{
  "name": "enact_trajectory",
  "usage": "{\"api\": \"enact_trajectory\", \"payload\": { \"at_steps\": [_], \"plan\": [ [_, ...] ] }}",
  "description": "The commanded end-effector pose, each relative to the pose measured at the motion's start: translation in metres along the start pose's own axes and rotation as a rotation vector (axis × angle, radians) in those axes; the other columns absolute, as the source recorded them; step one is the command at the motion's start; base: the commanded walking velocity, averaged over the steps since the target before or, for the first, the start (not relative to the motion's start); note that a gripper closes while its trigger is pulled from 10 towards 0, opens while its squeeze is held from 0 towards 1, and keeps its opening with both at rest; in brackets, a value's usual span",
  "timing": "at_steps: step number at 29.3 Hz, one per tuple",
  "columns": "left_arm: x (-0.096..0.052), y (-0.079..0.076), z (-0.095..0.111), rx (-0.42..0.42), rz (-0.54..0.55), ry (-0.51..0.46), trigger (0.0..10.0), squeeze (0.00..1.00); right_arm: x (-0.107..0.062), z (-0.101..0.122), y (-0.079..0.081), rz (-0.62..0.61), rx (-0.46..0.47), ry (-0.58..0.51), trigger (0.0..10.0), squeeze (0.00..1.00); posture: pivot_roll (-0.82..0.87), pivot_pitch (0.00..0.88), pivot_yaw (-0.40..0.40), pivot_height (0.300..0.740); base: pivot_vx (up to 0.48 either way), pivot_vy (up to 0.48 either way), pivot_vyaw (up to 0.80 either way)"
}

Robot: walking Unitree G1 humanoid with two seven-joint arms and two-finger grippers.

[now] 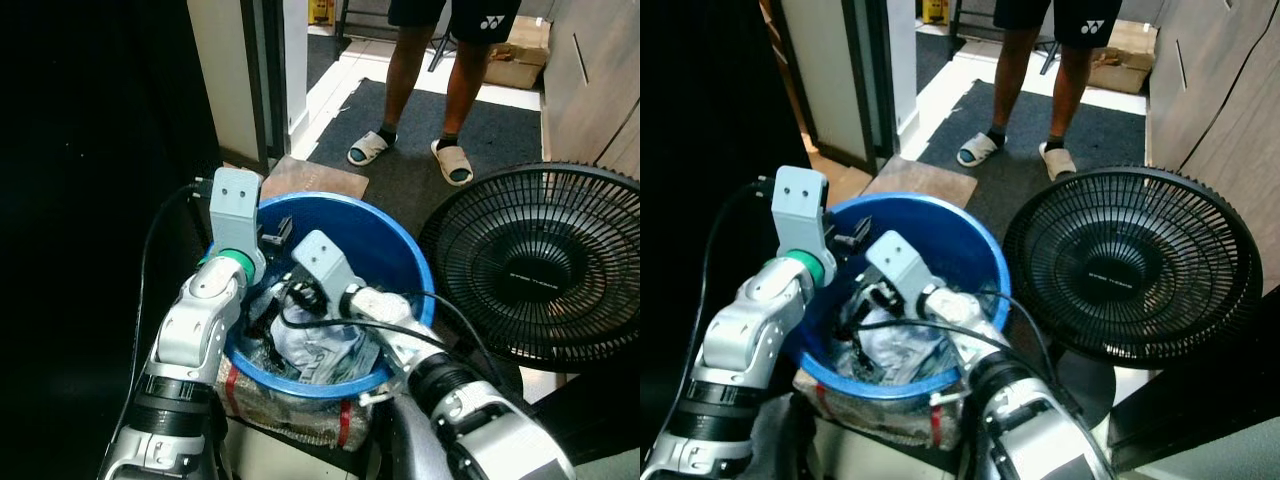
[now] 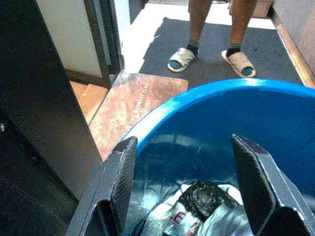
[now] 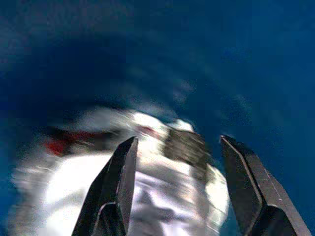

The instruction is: Clothes washing

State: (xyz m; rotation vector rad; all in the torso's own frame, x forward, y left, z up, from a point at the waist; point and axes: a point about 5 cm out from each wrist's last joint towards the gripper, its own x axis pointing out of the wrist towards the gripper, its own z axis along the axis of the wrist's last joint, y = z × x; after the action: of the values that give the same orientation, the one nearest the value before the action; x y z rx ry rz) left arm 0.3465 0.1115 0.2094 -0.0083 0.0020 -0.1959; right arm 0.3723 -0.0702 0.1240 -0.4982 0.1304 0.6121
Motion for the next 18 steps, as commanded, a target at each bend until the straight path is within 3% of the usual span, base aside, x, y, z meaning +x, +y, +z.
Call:
{"api": "enact_trajectory", "payload": {
  "at_steps": [1, 3, 7, 12, 18],
  "plan": [
    [-0.001, 0.0, -0.007, -0.001, -0.002, 0.032, 10.0, 0.0, -0.01, -0.038, 0.009, -0.005, 0.035, 0.115, 10.0, 0.0, 0.09, 0.185, 0.06, 0.4, 0.0, 0.0, 0.0],
    [0.001, -0.004, -0.005, 0.0, -0.021, 0.031, 10.0, 0.0, -0.021, -0.051, -0.011, -0.085, 0.05, 0.135, 10.0, 0.0, 0.09, 0.184, 0.064, 0.4, 0.0, 0.0, 0.0],
    [0.003, -0.008, -0.003, 0.0, -0.039, 0.028, 10.0, 0.0, -0.028, -0.059, -0.015, -0.067, 0.072, 0.146, 10.0, 0.0, 0.08, 0.182, 0.073, 0.4, 0.0, 0.0, 0.0],
    [0.005, -0.011, -0.001, 0.0, -0.051, 0.023, 10.0, 0.0, -0.028, -0.06, 0.006, 0.06, 0.09, 0.12, 10.0, 0.0, 0.08, 0.181, 0.076, 0.4, 0.0, 0.0, 0.0],
    [0.006, -0.011, 0.001, 0.005, -0.051, 0.014, 10.0, 0.0, -0.026, -0.059, 0.024, 0.129, 0.105, 0.097, 10.0, 0.0, 0.08, 0.181, 0.076, 0.4, 0.0, 0.0, 0.0]
  ]
}}
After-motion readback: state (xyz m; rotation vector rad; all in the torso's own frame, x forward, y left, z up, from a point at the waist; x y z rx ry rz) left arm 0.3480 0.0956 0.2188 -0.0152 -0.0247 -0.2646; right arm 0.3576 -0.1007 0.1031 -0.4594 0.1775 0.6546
